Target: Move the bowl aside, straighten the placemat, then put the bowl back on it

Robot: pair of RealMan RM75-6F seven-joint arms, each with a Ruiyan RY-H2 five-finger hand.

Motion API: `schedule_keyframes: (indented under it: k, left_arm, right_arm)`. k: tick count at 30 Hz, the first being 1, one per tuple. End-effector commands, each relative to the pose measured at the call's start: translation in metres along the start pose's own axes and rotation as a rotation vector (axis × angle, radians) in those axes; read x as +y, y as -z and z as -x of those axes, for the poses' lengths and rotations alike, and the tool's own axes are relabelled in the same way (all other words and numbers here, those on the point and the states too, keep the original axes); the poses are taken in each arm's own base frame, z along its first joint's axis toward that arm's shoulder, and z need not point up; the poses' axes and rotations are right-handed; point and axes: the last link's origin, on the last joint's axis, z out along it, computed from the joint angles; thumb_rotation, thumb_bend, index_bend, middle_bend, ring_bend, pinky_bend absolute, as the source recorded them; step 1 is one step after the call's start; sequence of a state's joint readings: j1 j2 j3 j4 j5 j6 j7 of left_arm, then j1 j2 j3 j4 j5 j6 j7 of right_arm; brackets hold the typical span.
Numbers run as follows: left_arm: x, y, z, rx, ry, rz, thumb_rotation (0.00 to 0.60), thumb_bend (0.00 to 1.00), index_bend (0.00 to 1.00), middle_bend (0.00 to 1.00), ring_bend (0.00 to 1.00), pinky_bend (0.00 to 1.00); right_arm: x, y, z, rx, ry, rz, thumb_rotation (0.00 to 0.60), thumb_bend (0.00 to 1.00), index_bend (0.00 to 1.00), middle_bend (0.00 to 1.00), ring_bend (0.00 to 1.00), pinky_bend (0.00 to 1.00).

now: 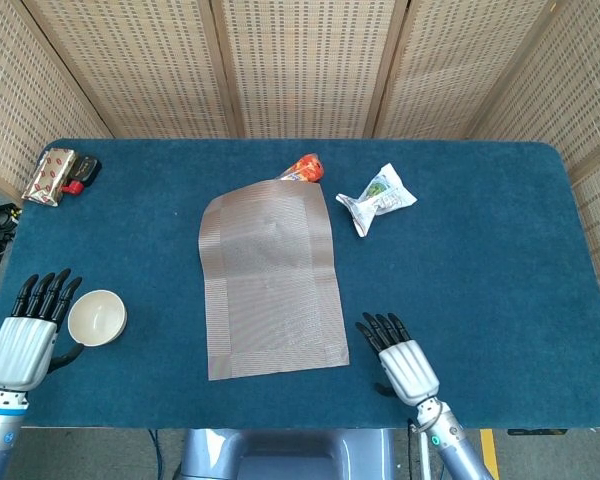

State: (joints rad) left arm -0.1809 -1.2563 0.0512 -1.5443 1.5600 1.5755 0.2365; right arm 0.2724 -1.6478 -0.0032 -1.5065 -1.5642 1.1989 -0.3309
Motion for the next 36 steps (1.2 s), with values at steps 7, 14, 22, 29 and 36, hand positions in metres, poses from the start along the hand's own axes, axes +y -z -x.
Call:
schedule_keyframes:
  k: [7, 14, 22, 29, 36]
  left_arm:
    - [-0.002, -0.002, 0.002, -0.007, 0.007, -0.008, 0.6, 0.03, 0.0, 0.0, 0.0, 0.0]
    - [-0.002, -0.004, 0.003, -0.011, 0.01, -0.008, 0.6, 0.03, 0.0, 0.0, 0.0, 0.0]
    - [-0.003, -0.005, 0.003, -0.011, 0.011, -0.012, 0.6, 0.03, 0.0, 0.0, 0.0, 0.0]
    - [-0.002, -0.005, 0.004, -0.012, 0.012, -0.009, 0.6, 0.03, 0.0, 0.0, 0.0, 0.0]
    - [-0.001, -0.005, 0.005, -0.012, 0.011, -0.007, 0.6, 0.03, 0.0, 0.0, 0.0, 0.0]
  right_arm:
    - [-0.011, -0.026, 0.018, -0.01, -0.03, 0.036, 0.6, 0.0, 0.0, 0.0, 0.0, 0.0]
    - [-0.015, -0.035, 0.02, 0.0, -0.041, 0.039, 0.6, 0.0, 0.0, 0.0, 0.0, 0.0]
    - [-0.02, -0.041, 0.024, 0.004, -0.06, 0.036, 0.6, 0.01, 0.0, 0.0, 0.0, 0.0]
    - [-0.021, -0.045, 0.029, 0.001, -0.061, 0.043, 0.6, 0.13, 0.02, 0.0, 0.0, 0.0]
    - [-0.029, -0.049, 0.036, 0.017, -0.057, 0.017, 0.6, 0.31, 0.05, 0.0, 0.0, 0.0]
